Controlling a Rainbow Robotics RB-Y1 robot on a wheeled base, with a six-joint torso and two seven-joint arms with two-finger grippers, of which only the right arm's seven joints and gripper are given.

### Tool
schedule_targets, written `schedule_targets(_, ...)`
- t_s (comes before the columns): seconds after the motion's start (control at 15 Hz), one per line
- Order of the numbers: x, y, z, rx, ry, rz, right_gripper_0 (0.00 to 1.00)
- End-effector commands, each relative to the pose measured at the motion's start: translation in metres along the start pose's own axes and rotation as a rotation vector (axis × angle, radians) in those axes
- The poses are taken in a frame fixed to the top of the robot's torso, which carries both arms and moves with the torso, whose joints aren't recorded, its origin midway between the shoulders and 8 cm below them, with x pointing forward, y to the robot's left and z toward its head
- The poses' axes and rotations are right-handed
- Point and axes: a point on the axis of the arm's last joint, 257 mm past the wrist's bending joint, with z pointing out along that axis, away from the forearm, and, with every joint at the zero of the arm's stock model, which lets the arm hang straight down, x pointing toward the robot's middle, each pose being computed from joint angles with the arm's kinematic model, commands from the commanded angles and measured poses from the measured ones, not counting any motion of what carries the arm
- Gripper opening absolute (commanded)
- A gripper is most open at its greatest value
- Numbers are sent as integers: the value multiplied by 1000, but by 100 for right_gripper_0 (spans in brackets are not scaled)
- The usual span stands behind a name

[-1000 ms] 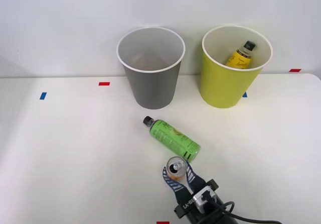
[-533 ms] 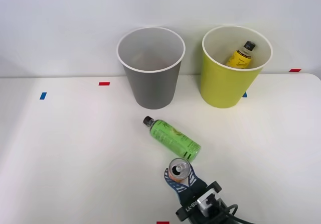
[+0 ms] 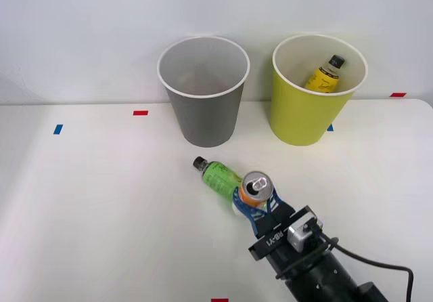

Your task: Put cans in the gray bin, plastic bottles in the light green bin

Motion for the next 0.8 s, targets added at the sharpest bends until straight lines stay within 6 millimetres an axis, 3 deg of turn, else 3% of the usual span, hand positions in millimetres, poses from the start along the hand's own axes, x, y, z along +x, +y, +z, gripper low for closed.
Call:
schedule_targets(0.07,-44,-12,27,-9,-43,37,0)
schedule_targets(0.33,-86,-32,66,-39,-76,37,0)
schedule_targets(0.8,-156,-38,124,-122,-156,104,0)
